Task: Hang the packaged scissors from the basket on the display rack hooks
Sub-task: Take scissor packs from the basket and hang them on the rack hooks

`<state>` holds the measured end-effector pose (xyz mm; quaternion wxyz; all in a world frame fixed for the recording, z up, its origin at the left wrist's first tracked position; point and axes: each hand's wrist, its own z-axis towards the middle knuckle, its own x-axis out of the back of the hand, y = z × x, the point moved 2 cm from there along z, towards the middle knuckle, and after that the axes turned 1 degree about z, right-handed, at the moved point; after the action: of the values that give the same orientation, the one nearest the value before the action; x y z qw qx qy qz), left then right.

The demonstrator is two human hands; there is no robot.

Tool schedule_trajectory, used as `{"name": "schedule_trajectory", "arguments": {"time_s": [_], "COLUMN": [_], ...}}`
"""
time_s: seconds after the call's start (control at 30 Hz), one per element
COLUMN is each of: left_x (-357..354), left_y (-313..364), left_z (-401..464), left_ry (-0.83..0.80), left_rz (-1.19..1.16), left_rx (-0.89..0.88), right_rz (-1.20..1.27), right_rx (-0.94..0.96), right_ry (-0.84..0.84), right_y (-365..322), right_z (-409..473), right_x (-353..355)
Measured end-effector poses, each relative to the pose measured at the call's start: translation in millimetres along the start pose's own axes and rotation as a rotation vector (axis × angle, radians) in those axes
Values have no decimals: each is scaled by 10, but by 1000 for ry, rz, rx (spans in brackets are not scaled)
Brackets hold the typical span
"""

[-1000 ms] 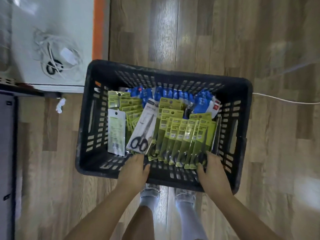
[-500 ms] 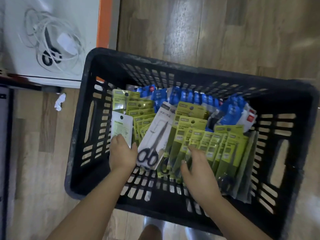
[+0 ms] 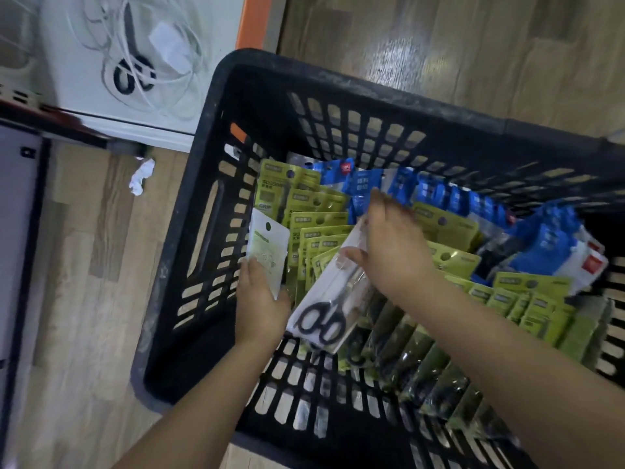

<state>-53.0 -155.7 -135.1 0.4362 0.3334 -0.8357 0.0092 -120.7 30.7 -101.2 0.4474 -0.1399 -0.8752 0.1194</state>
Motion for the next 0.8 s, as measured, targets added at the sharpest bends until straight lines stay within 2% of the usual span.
{"name": "schedule_trajectory", "arguments": {"time_s": [0.1,0.3,0.43,0.5,0.6,0.7,0.8], "left_x": [101,567,805,877,907,833,674], "left_y": [9,98,307,394,493,591,640], "left_z": [-90,-187,-290,-322,-348,-394,-431], "left_ry": [9,145,61,28,-26,-113,-179], "left_rz": [-196,-400,-496,-540,-611,-619,-589], "left_rx": [40,97,39,59,121,140,148], "right_rz": [-85,41,369,386,409,182,-149], "right_rx": [19,259,291,301,193,176,212], "right_ry": [-18,-140,-143,-130,-126,-91,-155], "right_y": [-23,-174,-272,-232,-61,111,214], "right_z": [56,-147,-309,-351,-374,-364,-380], "right_x": [109,270,556,700,956,1182,1206]}}
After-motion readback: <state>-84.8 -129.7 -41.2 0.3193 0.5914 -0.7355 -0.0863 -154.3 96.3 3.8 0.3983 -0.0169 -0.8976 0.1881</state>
